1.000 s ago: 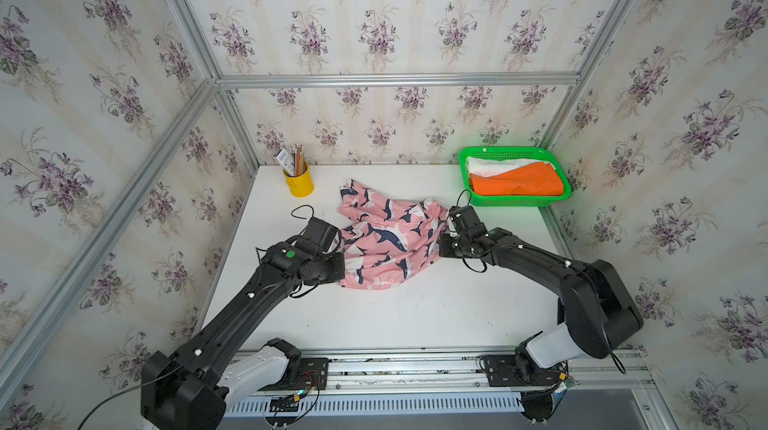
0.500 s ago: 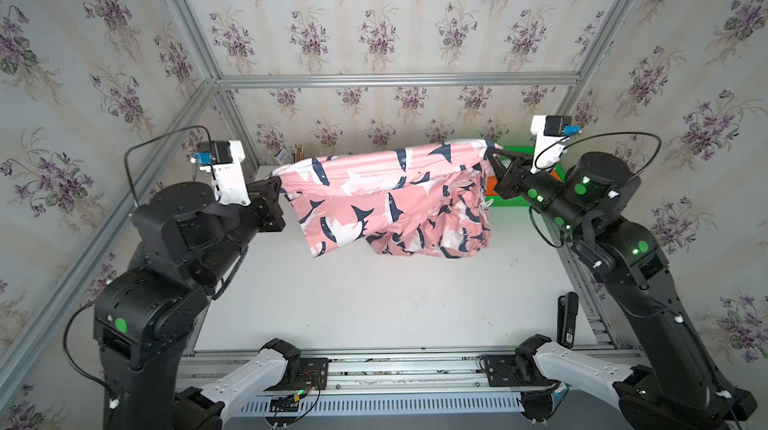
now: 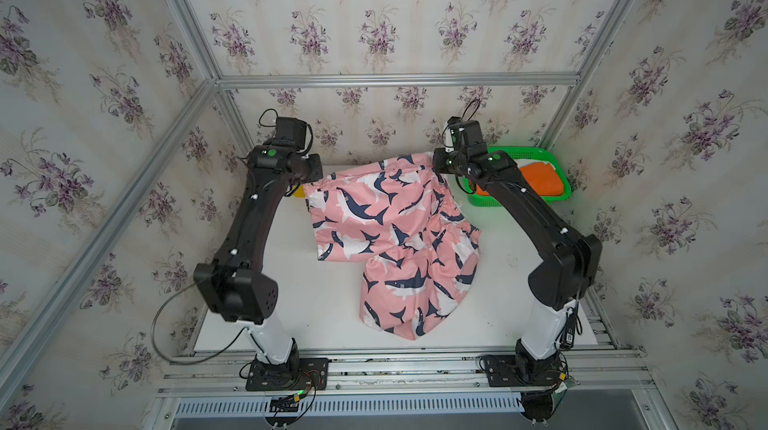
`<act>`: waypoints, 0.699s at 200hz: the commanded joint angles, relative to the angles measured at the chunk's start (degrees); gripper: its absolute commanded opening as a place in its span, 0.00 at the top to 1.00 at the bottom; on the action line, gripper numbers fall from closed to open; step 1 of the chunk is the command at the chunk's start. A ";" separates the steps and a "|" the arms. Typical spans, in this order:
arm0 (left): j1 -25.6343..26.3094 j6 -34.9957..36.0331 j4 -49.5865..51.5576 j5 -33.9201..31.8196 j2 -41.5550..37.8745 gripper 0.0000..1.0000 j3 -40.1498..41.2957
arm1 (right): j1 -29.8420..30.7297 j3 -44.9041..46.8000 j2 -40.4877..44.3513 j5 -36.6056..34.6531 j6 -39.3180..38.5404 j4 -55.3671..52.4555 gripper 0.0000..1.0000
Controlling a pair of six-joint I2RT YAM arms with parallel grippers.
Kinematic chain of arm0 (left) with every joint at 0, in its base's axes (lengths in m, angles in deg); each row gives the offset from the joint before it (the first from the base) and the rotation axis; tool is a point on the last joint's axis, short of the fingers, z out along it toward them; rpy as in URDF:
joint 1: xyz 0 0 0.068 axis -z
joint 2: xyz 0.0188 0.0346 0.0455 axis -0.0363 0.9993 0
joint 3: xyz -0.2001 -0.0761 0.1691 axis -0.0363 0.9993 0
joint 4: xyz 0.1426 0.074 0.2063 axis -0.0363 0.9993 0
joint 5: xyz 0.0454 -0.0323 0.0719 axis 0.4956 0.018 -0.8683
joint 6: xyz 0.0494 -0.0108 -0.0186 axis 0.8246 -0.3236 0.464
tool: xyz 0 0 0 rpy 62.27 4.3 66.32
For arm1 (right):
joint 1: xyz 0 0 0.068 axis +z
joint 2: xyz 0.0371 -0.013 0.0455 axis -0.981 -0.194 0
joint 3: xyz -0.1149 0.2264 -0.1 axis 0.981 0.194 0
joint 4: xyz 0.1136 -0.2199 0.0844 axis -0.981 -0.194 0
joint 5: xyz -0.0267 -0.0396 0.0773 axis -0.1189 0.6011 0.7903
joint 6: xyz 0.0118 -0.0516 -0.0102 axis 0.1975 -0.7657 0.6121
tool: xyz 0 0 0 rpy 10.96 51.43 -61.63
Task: Roll up the shorts
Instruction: Flatten out the shorts at the center of the board, then fold the shorts at the center of the board.
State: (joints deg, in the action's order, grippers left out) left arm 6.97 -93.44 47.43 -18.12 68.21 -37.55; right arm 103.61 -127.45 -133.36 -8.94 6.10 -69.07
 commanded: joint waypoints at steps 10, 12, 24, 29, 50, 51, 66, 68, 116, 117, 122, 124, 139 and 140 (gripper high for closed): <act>0.52 -1.05 -0.18 5.58 -1.05 0.41 -0.38 | 0.01 6.06 2.41 -0.67 -1.66 -0.36 0.59; 0.62 -0.98 -0.60 5.73 -1.59 0.41 0.30 | -0.01 7.01 2.83 -0.50 -1.87 -0.07 0.59; 1.58 -1.27 -2.11 6.66 -4.69 0.39 4.39 | 0.06 11.86 4.71 -0.33 -3.02 0.92 0.58; 2.26 -1.39 -2.34 7.14 -5.71 0.39 6.18 | -0.05 13.66 5.27 -0.24 -3.39 1.08 0.57; 6.85 -1.51 -2.32 9.97 -10.24 0.39 14.95 | -0.54 20.14 5.82 3.14 -5.44 0.41 0.58; 7.22 -1.54 -2.35 10.07 -10.44 0.39 15.56 | -0.49 20.47 5.77 3.25 -5.55 0.32 0.58; 13.46 -1.31 -2.73 9.86 -13.54 0.39 23.55 | -0.45 25.09 5.96 4.83 -6.39 -0.10 0.60; 14.03 -1.30 -2.69 9.59 -13.92 0.39 24.48 | -0.45 25.81 6.10 5.22 -6.48 -0.05 0.61; 30.84 -10.50 -3.66 7.83 -22.32 0.33 48.11 | -0.51 39.27 11.32 10.87 -5.03 4.06 0.61; 31.13 -10.64 -3.72 7.99 -22.46 0.33 48.58 | -0.48 39.44 11.38 10.94 -4.99 4.12 0.61; 32.59 -11.35 -3.88 8.46 -23.23 0.32 50.75 | -0.46 40.24 11.72 11.37 -4.67 4.45 0.61; 33.16 -11.68 -3.90 8.49 -23.53 0.31 51.49 | -0.50 40.52 11.77 11.54 -4.55 4.50 0.61; 37.15 -13.95 -3.10 7.61 -25.21 0.25 55.83 | -0.42 42.33 12.36 13.69 -3.91 5.34 0.61; 37.32 -14.09 -3.05 7.62 -25.27 0.25 56.08 | -0.39 42.38 12.38 13.80 -3.86 5.38 0.61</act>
State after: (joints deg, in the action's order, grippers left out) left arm 39.84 -101.79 43.85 -9.84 45.24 12.94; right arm 103.15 -87.26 -121.97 0.63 0.73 -66.40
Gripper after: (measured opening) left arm 0.709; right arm 0.388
